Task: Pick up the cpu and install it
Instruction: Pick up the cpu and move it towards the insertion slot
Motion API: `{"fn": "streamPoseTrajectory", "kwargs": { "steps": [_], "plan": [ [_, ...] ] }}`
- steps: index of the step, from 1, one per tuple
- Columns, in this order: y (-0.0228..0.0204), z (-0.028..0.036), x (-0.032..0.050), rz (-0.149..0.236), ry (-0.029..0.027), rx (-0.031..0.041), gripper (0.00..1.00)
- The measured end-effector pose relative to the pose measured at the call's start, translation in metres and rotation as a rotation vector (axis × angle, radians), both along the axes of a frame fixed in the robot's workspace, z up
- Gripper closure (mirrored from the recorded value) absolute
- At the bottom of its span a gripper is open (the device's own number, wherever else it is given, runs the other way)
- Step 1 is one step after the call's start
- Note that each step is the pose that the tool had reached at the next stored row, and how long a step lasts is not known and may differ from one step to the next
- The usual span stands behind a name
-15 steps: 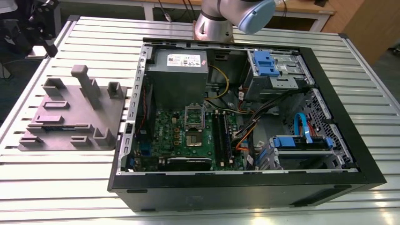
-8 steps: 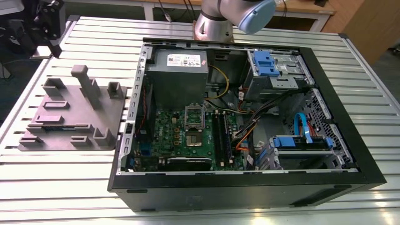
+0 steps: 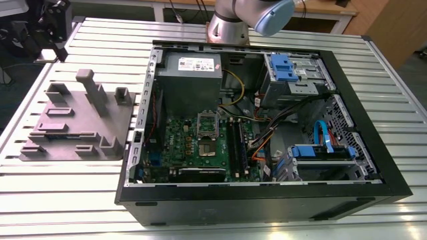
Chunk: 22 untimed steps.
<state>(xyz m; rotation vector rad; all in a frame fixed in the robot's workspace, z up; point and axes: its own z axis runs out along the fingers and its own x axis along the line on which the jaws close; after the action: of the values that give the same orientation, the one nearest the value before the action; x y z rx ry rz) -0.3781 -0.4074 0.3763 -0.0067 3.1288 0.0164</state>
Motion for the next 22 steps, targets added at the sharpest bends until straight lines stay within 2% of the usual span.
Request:
{"fn": "streamPoseTrajectory", "kwargs": {
  "steps": [9,10,22],
  "plan": [
    [0.0000,0.0000,0.0059,0.000,0.0000,0.0000,0.53],
    [0.0000,0.0000,0.0110,0.000,0.0000,0.0000,0.53],
    [0.0000,0.0000,0.0220,0.000,0.0000,0.0000,0.53]
  ]
}}
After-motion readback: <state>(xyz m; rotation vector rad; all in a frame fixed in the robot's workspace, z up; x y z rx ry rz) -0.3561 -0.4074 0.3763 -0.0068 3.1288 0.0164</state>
